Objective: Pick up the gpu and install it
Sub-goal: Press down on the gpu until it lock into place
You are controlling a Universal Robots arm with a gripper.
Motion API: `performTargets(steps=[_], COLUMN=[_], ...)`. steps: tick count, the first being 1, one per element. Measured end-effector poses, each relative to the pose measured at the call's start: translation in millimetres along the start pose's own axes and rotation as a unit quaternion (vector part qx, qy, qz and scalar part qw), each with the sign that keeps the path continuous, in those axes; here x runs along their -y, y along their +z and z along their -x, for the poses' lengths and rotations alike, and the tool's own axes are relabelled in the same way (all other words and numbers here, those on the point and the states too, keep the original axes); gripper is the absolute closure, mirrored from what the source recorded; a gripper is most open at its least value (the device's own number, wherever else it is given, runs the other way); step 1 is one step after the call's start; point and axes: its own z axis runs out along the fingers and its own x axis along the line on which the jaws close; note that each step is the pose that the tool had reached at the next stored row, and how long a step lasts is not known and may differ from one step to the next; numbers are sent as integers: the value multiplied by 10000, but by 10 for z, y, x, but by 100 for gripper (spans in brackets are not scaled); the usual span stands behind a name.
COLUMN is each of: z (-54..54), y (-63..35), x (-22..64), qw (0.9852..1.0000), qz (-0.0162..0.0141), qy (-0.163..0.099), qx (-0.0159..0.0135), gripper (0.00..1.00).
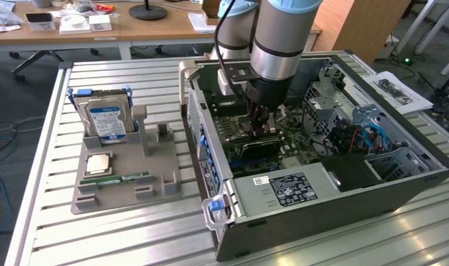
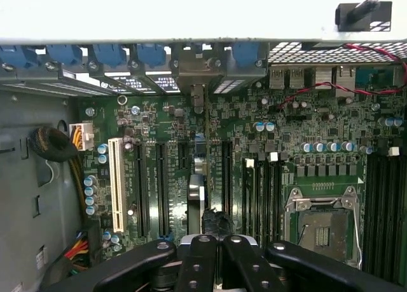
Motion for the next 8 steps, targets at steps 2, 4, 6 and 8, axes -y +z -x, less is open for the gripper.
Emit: performTargets(steps=[2,4,6,8], z=[1,0,-1,3], y=[6,20,19,25], x=[0,-1,-1,-4], qw=[10000,10000,10000,10000], qz=[-1,-3,-2,-4], qy=[0,0,0,1], qx=[2,2,1,2], gripper=[89,89,89,89])
